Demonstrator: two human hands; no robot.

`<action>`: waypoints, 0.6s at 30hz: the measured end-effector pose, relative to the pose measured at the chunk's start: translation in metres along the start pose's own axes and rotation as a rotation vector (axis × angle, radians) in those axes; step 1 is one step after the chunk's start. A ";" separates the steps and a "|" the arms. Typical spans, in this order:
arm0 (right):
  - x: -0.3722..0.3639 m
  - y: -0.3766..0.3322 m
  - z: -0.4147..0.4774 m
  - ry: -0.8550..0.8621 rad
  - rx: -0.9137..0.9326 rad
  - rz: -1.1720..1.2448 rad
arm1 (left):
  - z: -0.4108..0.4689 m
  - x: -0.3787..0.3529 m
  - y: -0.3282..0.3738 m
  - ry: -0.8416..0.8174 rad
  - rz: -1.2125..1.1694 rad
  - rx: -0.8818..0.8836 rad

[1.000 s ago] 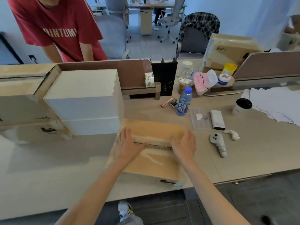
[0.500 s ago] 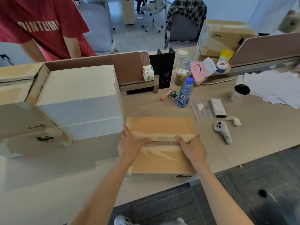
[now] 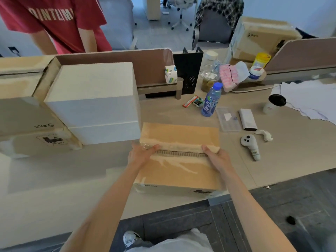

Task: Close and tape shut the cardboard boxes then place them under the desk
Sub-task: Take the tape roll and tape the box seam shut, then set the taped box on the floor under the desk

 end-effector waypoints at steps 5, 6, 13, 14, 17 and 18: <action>0.003 -0.002 0.002 -0.063 0.064 -0.048 | -0.020 0.000 -0.011 0.008 -0.008 0.035; 0.003 -0.002 0.002 -0.082 0.075 -0.080 | -0.032 0.003 -0.010 0.039 -0.016 0.031; -0.022 -0.005 -0.015 -0.287 0.251 -0.349 | -0.108 0.017 -0.075 0.298 -0.208 0.112; -0.020 -0.005 -0.013 -0.286 0.259 -0.345 | -0.113 0.017 -0.077 0.299 -0.154 0.111; -0.042 -0.011 -0.040 -0.362 0.328 -0.361 | -0.146 0.039 -0.109 0.391 -0.111 0.157; -0.055 -0.014 -0.051 -0.383 0.359 -0.379 | -0.158 0.049 -0.123 0.444 -0.111 0.189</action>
Point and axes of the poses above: each hand's wrist, its own z-axis towards the middle knuckle, its own x-axis out of the back of the hand, y = z × x, the point moved 8 cm from there along z, towards the middle knuckle, and after that the axes turned 9 degrees about y, right-handed, at the moved point
